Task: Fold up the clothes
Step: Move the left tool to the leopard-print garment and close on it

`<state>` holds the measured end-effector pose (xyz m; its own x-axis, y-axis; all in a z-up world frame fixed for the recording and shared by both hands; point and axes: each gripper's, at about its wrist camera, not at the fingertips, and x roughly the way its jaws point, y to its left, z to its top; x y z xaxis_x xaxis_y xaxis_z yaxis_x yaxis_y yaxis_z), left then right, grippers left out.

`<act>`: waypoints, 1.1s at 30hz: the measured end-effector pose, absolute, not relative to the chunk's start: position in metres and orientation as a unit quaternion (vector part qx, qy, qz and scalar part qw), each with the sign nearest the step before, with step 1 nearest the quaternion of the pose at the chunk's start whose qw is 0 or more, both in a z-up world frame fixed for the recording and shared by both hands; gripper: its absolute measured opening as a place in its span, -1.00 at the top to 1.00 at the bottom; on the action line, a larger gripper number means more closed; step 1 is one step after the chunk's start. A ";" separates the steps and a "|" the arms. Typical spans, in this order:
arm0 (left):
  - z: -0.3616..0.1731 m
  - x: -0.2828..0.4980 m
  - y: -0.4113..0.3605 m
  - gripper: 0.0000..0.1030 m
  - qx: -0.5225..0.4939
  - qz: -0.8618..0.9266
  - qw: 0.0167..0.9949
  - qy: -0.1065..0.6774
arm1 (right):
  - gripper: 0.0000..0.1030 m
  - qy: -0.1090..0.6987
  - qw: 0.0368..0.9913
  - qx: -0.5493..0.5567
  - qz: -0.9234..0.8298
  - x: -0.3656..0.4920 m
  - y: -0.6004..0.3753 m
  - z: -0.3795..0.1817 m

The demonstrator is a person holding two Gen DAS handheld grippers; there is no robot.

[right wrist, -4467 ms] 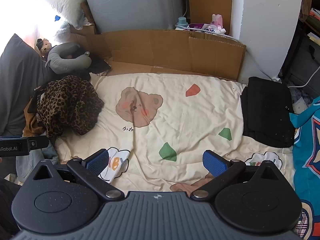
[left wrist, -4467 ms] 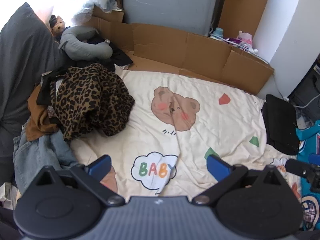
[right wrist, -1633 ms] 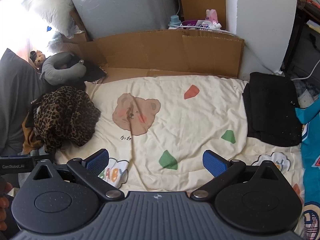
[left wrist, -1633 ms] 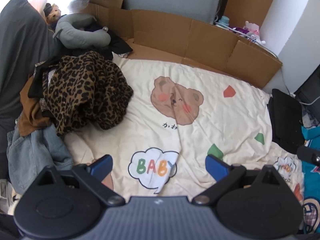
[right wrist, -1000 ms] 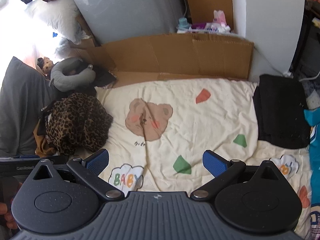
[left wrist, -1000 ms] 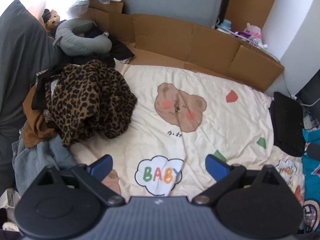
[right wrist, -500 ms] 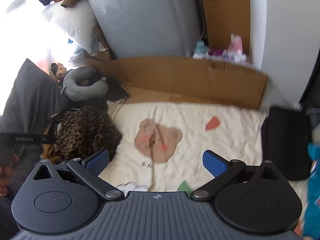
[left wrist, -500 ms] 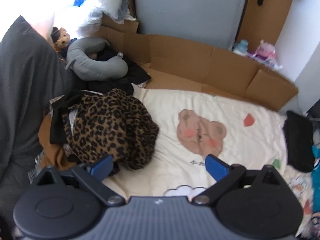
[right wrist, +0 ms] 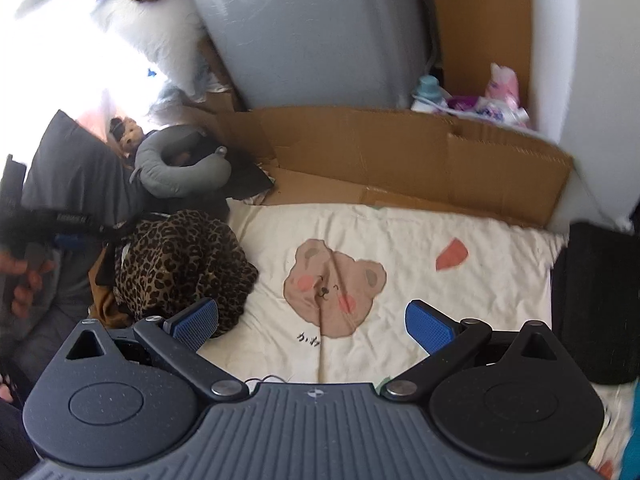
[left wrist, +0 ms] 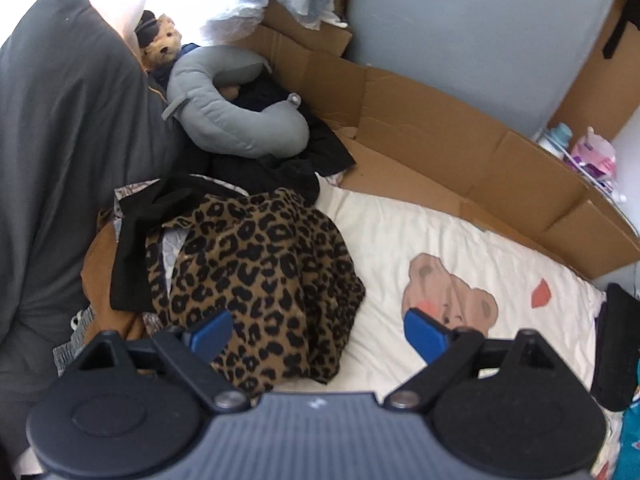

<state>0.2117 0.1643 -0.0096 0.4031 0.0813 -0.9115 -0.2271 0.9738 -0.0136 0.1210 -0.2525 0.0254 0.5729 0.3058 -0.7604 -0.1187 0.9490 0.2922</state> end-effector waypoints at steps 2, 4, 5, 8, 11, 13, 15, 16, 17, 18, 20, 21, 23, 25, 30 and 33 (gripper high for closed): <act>-0.023 0.221 0.170 -0.83 -0.068 0.097 0.829 0.547 | -0.99 0.447 0.880 0.107 0.118 0.127 -0.250 0.025; -0.040 0.228 0.176 -0.76 -0.077 0.099 0.820 0.559 | -0.97 0.431 0.890 0.110 0.104 0.130 -0.251 0.025; -0.048 0.230 0.179 -0.73 -0.082 0.099 0.816 0.564 | -0.98 0.411 0.901 0.108 0.089 0.128 -0.252 0.026; -0.073 0.236 0.184 -0.72 -0.082 0.101 0.804 0.580 | -0.98 0.393 0.911 0.101 0.071 0.125 -0.253 0.022; -0.096 0.241 0.186 -0.72 -0.083 0.103 0.789 0.600 | -0.98 0.405 0.905 0.110 0.068 0.125 -0.254 0.013; -0.110 0.245 0.187 -0.72 -0.084 0.110 0.777 0.614 | -0.98 0.420 0.897 0.116 0.071 0.126 -0.254 0.006; -0.121 0.250 0.188 -0.72 -0.077 0.116 0.769 0.624 | -0.98 0.431 0.892 0.119 0.068 0.126 -0.255 0.000; -0.126 0.251 0.188 -0.73 -0.070 0.118 0.768 0.626 | -0.98 0.435 0.890 0.118 0.066 0.125 -0.254 -0.002; -0.131 0.252 0.188 -0.74 -0.064 0.121 0.766 0.628 | -0.99 0.438 0.889 0.117 0.067 0.124 -0.253 -0.003; -0.136 0.253 0.188 -0.74 -0.058 0.123 0.765 0.629 | -0.99 0.440 0.888 0.117 0.068 0.124 -0.253 -0.003; -0.147 0.255 0.187 -0.74 -0.045 0.127 0.757 0.639 | -0.99 0.442 0.885 0.125 0.073 0.123 -0.254 -0.002; -0.153 0.255 0.187 -0.74 -0.040 0.128 0.753 0.645 | -0.99 0.443 0.884 0.130 0.075 0.123 -0.255 -0.002; -0.163 0.255 0.187 -0.74 -0.045 0.128 0.745 0.653 | -0.99 0.443 0.882 0.138 0.079 0.125 -0.255 -0.001; -0.168 0.255 0.186 -0.70 -0.044 0.133 0.743 0.654 | -0.99 0.447 0.880 0.137 0.079 0.127 -0.253 -0.001; -0.169 0.249 0.182 0.35 -0.030 0.150 0.740 0.655 | -0.99 0.452 0.879 0.125 0.087 0.127 -0.250 0.003; -0.163 0.248 0.190 0.75 -0.054 0.156 0.743 0.649 | -0.99 0.454 0.878 0.125 0.085 0.124 -0.254 0.004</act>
<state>0.2478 0.1899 -0.1626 0.1087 0.1626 -0.9807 -0.3016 0.9454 0.1233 0.1244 -0.2537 0.0040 0.5740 0.2633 -0.7754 -0.0358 0.9541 0.2974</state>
